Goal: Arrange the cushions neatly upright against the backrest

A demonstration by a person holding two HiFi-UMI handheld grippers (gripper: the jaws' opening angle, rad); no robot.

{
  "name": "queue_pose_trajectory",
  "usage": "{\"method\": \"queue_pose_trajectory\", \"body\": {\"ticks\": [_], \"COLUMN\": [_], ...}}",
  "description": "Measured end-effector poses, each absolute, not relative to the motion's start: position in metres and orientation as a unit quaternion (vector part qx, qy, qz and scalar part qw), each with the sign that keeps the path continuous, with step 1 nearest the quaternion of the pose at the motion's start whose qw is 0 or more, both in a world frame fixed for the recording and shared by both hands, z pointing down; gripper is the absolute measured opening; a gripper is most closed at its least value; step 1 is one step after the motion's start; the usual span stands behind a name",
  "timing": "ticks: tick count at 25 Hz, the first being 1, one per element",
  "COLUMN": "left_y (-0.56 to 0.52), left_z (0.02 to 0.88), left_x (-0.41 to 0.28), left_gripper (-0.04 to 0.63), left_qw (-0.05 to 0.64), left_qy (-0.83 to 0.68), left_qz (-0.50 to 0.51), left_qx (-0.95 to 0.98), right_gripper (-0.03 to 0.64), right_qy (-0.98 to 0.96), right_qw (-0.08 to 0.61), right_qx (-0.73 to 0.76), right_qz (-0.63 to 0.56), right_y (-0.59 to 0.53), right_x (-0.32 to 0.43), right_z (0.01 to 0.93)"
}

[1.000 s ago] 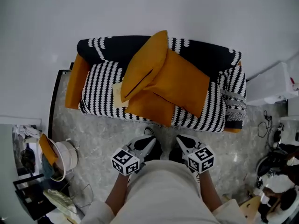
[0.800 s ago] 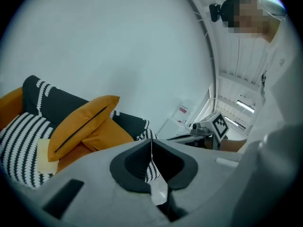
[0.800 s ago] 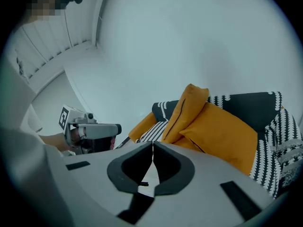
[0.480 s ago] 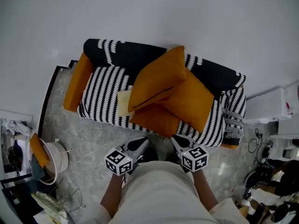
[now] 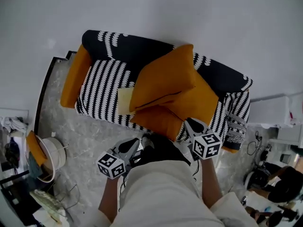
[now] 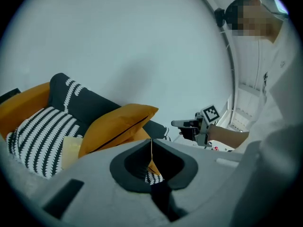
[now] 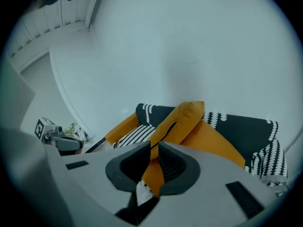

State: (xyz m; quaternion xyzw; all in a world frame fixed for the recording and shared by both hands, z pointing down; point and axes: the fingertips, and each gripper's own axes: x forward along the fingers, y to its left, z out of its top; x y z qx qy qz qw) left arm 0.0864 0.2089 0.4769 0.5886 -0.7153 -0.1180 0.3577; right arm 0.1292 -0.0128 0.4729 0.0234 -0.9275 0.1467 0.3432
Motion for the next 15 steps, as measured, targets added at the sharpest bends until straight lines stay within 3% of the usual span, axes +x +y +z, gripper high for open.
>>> {"method": "queue_pose_trajectory", "body": {"ticks": [2,4,15], "left_y": [0.205,0.199,0.174], "left_z": [0.479,0.476,0.447], "left_x": [0.076,0.063,-0.019], "left_gripper": [0.012,0.012,0.012], "left_qw": [0.362,0.361,0.35], "left_qy": [-0.724,-0.737,-0.779], "left_qz": [-0.09,-0.062,-0.026], "left_qx": [0.58,0.568,0.519], "right_gripper": [0.028,0.191,0.206], "right_qy": [-0.929,-0.926,-0.922], "right_qw": [0.337,0.338,0.322], "right_qx": [0.033,0.032,0.108], "right_qz": [0.152,0.164,0.183], "right_y": [-0.034,-0.053,-0.123], "right_x": [0.108,0.087,0.004], "right_z": [0.477,0.484,0.515]}}
